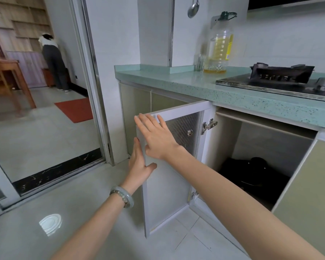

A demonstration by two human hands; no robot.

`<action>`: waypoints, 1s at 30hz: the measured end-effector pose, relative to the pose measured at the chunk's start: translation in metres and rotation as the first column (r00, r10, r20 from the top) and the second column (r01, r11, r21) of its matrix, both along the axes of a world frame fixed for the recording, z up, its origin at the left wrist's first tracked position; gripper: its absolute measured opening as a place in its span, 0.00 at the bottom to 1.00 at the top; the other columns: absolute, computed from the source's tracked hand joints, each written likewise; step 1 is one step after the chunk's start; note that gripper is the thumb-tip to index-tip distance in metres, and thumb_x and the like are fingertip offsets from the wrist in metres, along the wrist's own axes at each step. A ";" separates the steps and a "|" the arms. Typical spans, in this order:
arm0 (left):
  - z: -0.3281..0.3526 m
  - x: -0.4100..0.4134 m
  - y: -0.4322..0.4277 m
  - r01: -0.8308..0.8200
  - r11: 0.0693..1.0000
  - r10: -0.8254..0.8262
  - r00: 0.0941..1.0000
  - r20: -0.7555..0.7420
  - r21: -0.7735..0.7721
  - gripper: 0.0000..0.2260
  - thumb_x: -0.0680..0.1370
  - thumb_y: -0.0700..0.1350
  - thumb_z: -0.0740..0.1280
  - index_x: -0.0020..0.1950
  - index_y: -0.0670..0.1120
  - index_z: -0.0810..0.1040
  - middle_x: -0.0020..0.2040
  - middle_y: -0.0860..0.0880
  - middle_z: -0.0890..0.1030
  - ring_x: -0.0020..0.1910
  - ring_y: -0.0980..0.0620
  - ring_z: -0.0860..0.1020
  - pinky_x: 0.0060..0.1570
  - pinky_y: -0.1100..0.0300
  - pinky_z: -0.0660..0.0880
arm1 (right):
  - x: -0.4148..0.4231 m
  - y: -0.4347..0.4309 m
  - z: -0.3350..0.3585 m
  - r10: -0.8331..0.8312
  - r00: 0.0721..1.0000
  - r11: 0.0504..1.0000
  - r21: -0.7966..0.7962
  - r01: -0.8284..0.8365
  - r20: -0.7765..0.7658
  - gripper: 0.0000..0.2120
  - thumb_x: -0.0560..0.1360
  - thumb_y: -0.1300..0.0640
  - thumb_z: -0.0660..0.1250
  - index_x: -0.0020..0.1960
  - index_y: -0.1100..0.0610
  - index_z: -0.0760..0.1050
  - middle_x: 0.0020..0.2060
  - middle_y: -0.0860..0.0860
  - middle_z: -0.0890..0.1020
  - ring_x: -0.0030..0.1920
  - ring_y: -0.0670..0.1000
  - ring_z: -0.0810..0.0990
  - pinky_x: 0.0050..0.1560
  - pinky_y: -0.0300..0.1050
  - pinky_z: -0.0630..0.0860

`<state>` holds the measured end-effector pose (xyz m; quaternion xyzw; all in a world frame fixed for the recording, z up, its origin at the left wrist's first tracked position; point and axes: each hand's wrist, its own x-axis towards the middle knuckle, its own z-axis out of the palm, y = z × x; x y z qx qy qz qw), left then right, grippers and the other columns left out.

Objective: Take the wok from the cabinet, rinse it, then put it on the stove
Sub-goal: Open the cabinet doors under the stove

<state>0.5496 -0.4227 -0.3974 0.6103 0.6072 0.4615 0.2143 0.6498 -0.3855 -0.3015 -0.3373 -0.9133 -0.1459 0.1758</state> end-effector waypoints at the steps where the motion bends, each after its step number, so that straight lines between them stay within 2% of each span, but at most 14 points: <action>1: 0.000 -0.001 0.001 -0.006 1.000 0.006 0.999 -0.034 -0.003 0.46 0.74 0.41 0.69 0.78 0.46 0.37 0.79 0.49 0.39 0.77 0.52 0.41 0.74 0.56 0.45 | -0.001 0.002 0.001 0.006 1.000 1.000 -0.001 -0.006 -0.001 0.36 0.74 0.57 0.58 0.78 0.59 0.45 0.77 0.56 0.54 0.77 0.57 0.49 0.75 0.57 0.42; 5: -0.002 0.000 0.000 -0.104 0.993 0.111 0.980 -0.167 0.050 0.45 0.74 0.42 0.69 0.78 0.45 0.38 0.79 0.47 0.40 0.78 0.50 0.42 0.73 0.57 0.42 | 0.003 0.005 -0.002 0.047 0.999 0.999 -0.016 -0.048 -0.017 0.41 0.71 0.59 0.62 0.78 0.57 0.43 0.77 0.56 0.52 0.77 0.57 0.48 0.76 0.55 0.43; 7: -0.007 0.012 -0.006 -0.238 0.958 0.265 0.948 -0.174 0.161 0.44 0.74 0.41 0.68 0.78 0.46 0.40 0.79 0.48 0.40 0.78 0.50 0.42 0.73 0.55 0.42 | 0.017 0.007 -0.008 0.030 0.999 1.000 -0.008 -0.030 0.011 0.46 0.69 0.60 0.65 0.78 0.56 0.41 0.78 0.55 0.48 0.77 0.56 0.44 0.75 0.54 0.42; 9: -0.013 0.032 -0.011 -0.286 0.924 0.331 0.930 -0.159 0.254 0.44 0.72 0.40 0.68 0.78 0.46 0.42 0.79 0.48 0.40 0.78 0.49 0.42 0.73 0.52 0.43 | 0.043 0.010 -0.017 -0.032 0.999 0.999 0.016 0.031 0.042 0.46 0.68 0.59 0.65 0.78 0.55 0.41 0.78 0.55 0.46 0.77 0.56 0.43 0.75 0.54 0.40; 11: -0.022 0.057 -0.011 -0.199 0.938 0.263 0.943 -0.205 0.285 0.44 0.72 0.40 0.68 0.78 0.48 0.41 0.78 0.50 0.40 0.77 0.52 0.40 0.74 0.52 0.43 | 0.079 0.012 -0.026 -0.127 0.988 0.991 0.044 0.124 0.092 0.45 0.69 0.57 0.64 0.78 0.55 0.41 0.78 0.54 0.46 0.77 0.56 0.43 0.75 0.54 0.38; 14: -0.039 0.101 -0.002 -0.045 0.975 0.102 0.961 -0.258 0.218 0.46 0.73 0.43 0.68 0.76 0.49 0.34 0.76 0.52 0.36 0.76 0.54 0.38 0.74 0.53 0.40 | 0.145 0.011 -0.039 -0.298 0.935 0.954 0.109 0.281 0.194 0.40 0.73 0.56 0.61 0.78 0.55 0.42 0.78 0.55 0.48 0.77 0.57 0.45 0.75 0.56 0.39; 18: -0.065 0.167 0.016 0.176 0.975 -0.126 0.938 -0.323 0.133 0.44 0.76 0.53 0.65 0.73 0.50 0.31 0.75 0.52 0.34 0.77 0.50 0.37 0.74 0.53 0.36 | 0.240 -0.004 -0.053 -0.550 0.759 0.833 0.168 0.527 0.348 0.37 0.77 0.51 0.59 0.78 0.54 0.42 0.78 0.55 0.46 0.77 0.57 0.43 0.73 0.58 0.34; 22: -0.077 0.245 0.030 0.370 0.926 -0.312 0.865 -0.393 0.080 0.43 0.76 0.60 0.62 0.77 0.46 0.37 0.79 0.49 0.41 0.78 0.49 0.40 0.74 0.52 0.38 | 0.316 -0.029 -0.054 -0.686 0.553 0.703 0.235 0.671 0.473 0.33 0.78 0.50 0.57 0.78 0.55 0.47 0.77 0.60 0.46 0.77 0.60 0.43 0.73 0.60 0.36; 26: -0.075 0.318 0.041 0.524 0.851 -0.476 0.795 -0.376 0.032 0.45 0.75 0.62 0.63 0.78 0.45 0.38 0.79 0.48 0.42 0.78 0.50 0.41 0.73 0.51 0.38 | 0.360 -0.048 -0.049 -0.747 0.380 0.606 0.322 0.727 0.546 0.28 0.80 0.54 0.53 0.77 0.57 0.49 0.77 0.61 0.48 0.77 0.60 0.44 0.74 0.60 0.39; 30: -0.075 0.365 0.059 0.598 0.802 -0.536 0.715 -0.448 -0.006 0.45 0.75 0.62 0.62 0.78 0.44 0.38 0.79 0.48 0.42 0.78 0.50 0.42 0.73 0.51 0.38 | 0.372 -0.042 -0.040 -0.743 0.213 0.570 0.432 0.699 0.634 0.28 0.82 0.51 0.51 0.78 0.57 0.45 0.78 0.58 0.46 0.77 0.59 0.42 0.74 0.59 0.39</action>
